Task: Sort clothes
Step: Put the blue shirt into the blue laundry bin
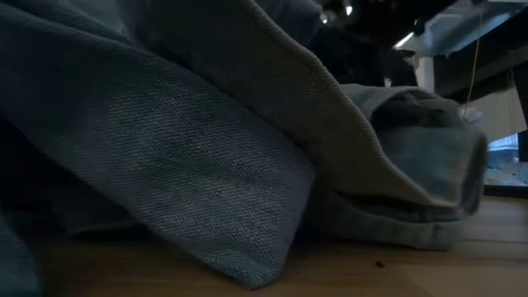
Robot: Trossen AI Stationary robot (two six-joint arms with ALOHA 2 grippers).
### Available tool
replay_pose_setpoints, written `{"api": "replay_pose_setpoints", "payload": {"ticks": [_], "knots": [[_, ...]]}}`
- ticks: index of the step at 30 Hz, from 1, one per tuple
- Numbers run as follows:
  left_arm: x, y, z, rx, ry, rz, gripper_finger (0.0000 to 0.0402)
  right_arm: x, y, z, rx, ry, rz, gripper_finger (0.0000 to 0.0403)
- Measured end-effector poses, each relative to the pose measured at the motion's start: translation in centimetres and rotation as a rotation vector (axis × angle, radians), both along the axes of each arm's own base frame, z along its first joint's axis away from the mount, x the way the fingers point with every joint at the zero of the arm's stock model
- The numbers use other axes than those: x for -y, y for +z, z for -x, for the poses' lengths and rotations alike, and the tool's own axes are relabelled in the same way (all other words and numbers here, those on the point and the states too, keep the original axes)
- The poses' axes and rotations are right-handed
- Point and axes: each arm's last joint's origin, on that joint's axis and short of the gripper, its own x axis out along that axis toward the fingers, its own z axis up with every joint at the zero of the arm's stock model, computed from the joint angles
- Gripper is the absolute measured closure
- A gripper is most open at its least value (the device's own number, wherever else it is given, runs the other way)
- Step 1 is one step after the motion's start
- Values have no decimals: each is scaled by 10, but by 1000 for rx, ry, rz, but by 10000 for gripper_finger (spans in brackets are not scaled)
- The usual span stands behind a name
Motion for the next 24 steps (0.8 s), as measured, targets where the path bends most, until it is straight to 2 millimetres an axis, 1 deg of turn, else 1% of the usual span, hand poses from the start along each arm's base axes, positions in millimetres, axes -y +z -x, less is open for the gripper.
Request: {"api": "replay_pose_setpoints", "payload": {"ticks": [5,10,13,19,24], "knots": [[0,0,0,0,0,0,400,6,30,17,69,-8,-8,376],[0,0,0,0,0,0,400,13,63,37,171,-18,-10,382],[0,0,0,0,0,0,400,16,78,47,224,-15,-18,381],[0,0,0,0,0,0,400,21,94,60,288,-18,-37,367],[0,0,0,0,0,0,400,20,93,62,261,7,-46,368]]}}
